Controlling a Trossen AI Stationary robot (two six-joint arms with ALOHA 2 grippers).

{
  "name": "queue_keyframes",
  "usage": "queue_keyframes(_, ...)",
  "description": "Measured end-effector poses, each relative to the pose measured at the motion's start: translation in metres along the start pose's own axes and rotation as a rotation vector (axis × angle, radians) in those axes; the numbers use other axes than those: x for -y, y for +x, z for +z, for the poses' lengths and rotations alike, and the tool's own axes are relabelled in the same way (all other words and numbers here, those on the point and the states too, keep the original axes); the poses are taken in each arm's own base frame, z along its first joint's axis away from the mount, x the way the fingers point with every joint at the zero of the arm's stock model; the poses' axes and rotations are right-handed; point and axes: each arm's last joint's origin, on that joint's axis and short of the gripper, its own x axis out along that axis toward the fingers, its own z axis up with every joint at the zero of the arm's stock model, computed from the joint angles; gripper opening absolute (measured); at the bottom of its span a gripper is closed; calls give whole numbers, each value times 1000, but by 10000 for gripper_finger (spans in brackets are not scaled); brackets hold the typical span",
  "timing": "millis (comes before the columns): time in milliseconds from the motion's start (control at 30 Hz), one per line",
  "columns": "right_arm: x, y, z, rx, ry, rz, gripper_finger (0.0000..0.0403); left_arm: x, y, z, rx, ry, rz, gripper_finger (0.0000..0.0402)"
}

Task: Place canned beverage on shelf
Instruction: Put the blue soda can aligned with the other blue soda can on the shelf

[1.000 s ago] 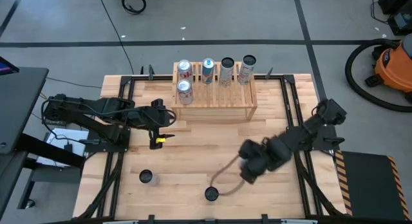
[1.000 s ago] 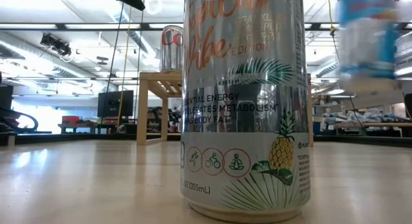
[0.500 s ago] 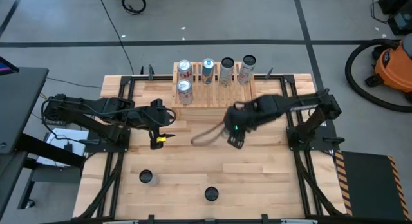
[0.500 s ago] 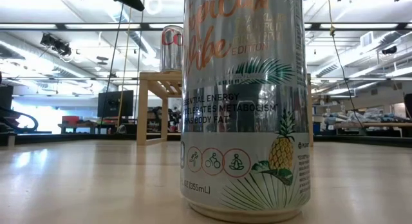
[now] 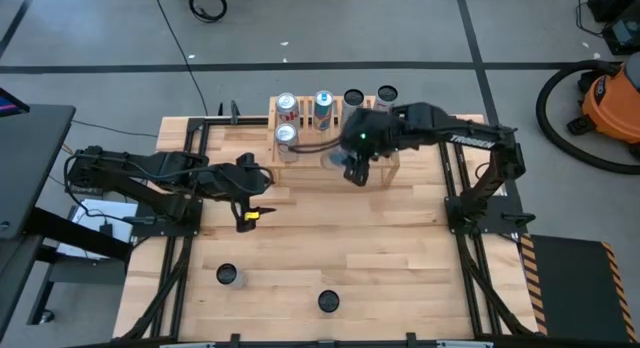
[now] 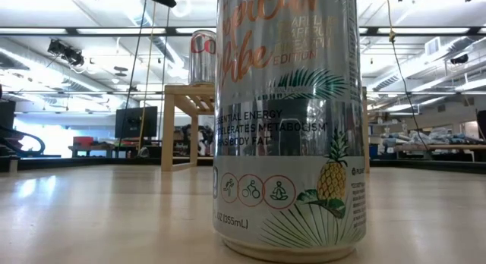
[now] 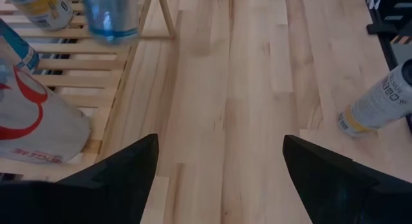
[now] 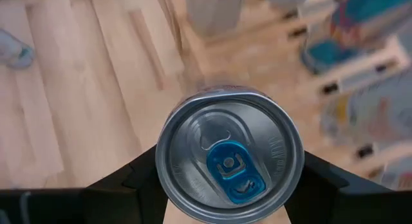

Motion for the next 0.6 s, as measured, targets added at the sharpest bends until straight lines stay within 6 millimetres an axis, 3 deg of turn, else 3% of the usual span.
queue_keyframes(600, 52, 6, 21, 100, -30, 85, 243, 0, 0, 2, 21, -3, -2, 334)
